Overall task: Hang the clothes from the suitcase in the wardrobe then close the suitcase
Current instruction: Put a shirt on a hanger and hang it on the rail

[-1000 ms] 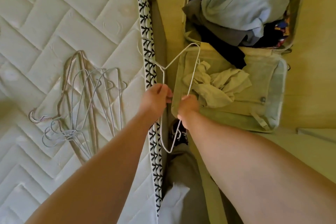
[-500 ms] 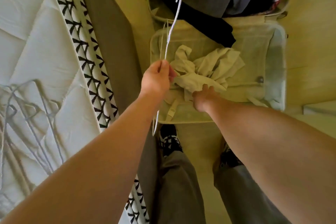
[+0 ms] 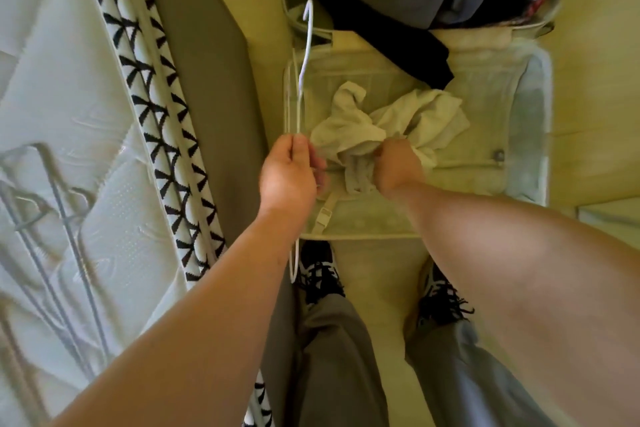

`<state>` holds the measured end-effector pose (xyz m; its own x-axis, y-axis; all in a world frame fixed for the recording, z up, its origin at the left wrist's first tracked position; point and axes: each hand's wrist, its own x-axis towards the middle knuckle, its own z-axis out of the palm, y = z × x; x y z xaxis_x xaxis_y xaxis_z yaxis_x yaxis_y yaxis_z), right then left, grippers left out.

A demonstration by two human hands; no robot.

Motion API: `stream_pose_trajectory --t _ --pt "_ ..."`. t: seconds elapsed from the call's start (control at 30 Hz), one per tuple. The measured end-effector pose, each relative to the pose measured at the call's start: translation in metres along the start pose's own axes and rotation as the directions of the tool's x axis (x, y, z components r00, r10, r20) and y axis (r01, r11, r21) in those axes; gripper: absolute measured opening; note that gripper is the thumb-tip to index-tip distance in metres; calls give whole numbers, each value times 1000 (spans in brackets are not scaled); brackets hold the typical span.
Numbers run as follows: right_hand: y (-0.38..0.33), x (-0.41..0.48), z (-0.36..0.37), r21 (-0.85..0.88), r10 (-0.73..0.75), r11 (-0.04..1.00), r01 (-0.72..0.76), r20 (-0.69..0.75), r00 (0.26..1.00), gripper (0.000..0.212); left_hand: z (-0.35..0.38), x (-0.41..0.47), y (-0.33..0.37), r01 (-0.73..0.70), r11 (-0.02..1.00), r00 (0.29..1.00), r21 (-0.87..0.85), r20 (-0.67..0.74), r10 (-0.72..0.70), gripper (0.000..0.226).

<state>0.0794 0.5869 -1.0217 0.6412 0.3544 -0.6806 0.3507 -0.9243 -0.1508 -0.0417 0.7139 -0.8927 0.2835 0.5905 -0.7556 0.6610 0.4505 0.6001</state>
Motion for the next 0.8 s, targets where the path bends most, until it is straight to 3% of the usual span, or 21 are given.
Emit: stream_pose_trajectory --t 0.1,0.27,0.5,0.6,0.8 --pt "-3 -31 -57 185 73 981 -63 -49 996 32 -6 -22 29 -6 991 998 137 -60 15 32" --pt "-32 -96 -173 249 34 969 -2 -124 992 43 -26 -79 112 -81 957 994 277 -47 97 23" --pt "-72 -239 -367 136 -127 975 177 -311 942 39 -70 -206 244 -260 892 962 369 15 274 17" --pt "-85 -303 -444 112 -219 955 274 -356 909 36 -89 -254 298 -369 826 918 425 31 394 20" --pt "-107 -426 -565 -28 -409 896 444 -442 798 32 -119 -348 400 -582 594 733 555 42 679 33"
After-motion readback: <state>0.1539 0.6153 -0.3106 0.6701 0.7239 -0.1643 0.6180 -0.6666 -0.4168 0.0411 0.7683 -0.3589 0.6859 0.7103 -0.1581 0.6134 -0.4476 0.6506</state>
